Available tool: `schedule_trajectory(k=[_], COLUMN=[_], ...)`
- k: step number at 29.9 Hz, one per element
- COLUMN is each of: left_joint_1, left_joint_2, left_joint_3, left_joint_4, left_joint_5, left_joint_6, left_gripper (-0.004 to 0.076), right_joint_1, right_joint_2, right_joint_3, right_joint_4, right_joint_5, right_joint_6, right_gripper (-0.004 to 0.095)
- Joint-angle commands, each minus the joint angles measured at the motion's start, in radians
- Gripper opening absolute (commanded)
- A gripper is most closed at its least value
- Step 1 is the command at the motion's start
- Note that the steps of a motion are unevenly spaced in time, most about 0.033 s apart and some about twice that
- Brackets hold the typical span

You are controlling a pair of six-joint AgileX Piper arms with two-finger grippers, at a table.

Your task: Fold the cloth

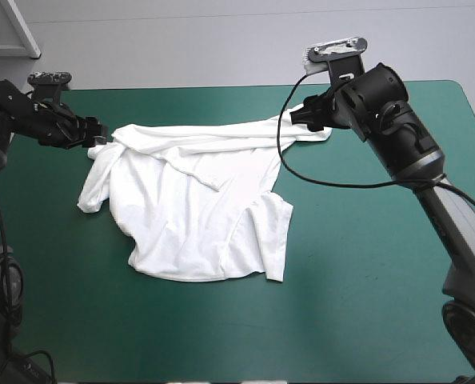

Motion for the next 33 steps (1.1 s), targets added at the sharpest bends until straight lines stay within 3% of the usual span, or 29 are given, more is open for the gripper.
schedule_trajectory(k=[1, 4, 14, 24, 31, 33], left_joint_1=[-0.002, -0.002, -0.002, -0.002, -0.002, -0.002], left_joint_2=[-0.082, -0.121, -0.171, 0.004, 0.076, 0.080], left_joint_3=[0.008, 0.091, 0.460, 0.488, 0.488, 0.488], left_joint_4=[0.050, 0.113, 0.095, 0.069, 0.053, 0.041], left_joint_5=[0.031, -0.001, -0.282, -0.562, -0.577, -0.564], left_joint_6=[-0.054, -0.088, -0.098, -0.077, -0.077, -0.079], left_gripper=[0.0500, 0.0500, 0.0500, 0.0500, 0.0491, 0.0440], right_joint_1=[0.030, 0.062, 0.226, 0.358, 0.439, 0.456], right_joint_2=[-0.080, -0.116, -0.206, -0.206, -0.198, -0.198], right_joint_3=[0.016, 0.101, 0.439, 0.599, 0.621, 0.627], right_joint_4=[0.070, 0.104, 0.139, 0.148, 0.155, 0.163], right_joint_5=[0.039, 0.039, 0.000, -0.054, -0.067, -0.097], right_joint_6=[-0.062, -0.079, -0.019, 0.077, 0.087, 0.087], right_gripper=[0.0639, 0.0639, 0.0638, 0.0633, 0.0633, 0.0633])
